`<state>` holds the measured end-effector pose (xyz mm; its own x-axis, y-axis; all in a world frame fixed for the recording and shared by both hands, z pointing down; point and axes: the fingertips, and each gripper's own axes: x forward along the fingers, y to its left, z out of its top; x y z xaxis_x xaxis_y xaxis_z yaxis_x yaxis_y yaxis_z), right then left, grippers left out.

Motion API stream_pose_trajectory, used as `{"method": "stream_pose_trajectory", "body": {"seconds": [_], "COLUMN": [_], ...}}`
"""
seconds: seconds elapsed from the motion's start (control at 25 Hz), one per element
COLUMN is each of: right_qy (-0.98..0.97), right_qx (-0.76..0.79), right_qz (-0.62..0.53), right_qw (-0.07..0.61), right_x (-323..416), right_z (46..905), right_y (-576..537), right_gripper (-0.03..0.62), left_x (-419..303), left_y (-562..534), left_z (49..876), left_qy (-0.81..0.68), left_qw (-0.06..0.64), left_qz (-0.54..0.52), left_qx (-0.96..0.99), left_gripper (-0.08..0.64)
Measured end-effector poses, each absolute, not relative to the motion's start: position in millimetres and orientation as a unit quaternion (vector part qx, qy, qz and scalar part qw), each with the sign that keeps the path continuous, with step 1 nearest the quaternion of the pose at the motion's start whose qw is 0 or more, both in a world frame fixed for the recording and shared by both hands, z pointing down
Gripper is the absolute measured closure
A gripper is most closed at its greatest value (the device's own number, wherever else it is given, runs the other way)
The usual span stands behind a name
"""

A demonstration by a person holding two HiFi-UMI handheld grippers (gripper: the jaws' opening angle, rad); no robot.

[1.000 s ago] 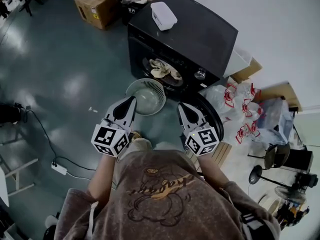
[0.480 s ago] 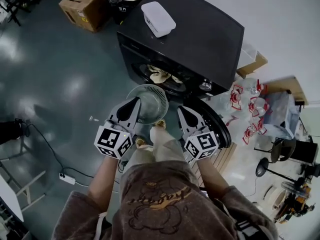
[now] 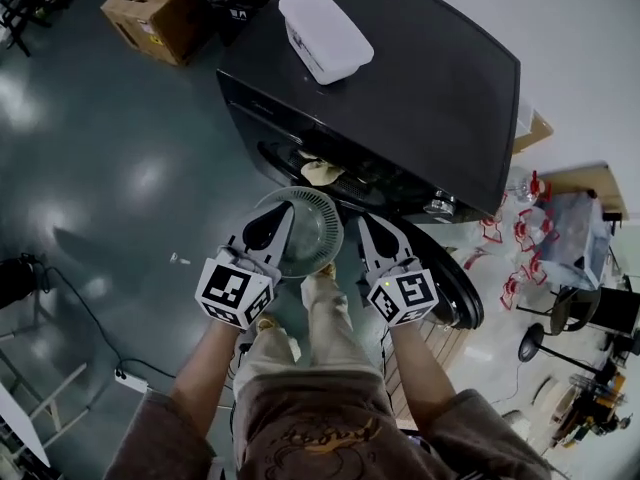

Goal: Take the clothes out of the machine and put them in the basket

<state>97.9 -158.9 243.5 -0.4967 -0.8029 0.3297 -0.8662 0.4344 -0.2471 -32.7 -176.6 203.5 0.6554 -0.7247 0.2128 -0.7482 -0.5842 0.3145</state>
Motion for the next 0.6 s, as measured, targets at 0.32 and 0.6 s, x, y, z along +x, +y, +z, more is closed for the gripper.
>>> {"method": "stream_pose_trajectory", "body": {"seconds": [0.32,0.6], "right_qy": [-0.826,-0.815], "right_qx": [0.526,0.547], "right_qz": [0.192,0.186], "right_qw": [0.065,0.046], "right_x": [111,127], "right_z": [356,438], "right_y": [-157,-170], "right_gripper": [0.596,0.595], "left_x": [-21,0], "left_y": [-195,-213], "left_z": [322,404], "left_qy": [-0.375,-0.344], "left_qw": [0.173,0.154], "left_qz": [0.030,0.019], "left_qx": [0.910,0.926], "left_gripper": [0.555,0.555]}}
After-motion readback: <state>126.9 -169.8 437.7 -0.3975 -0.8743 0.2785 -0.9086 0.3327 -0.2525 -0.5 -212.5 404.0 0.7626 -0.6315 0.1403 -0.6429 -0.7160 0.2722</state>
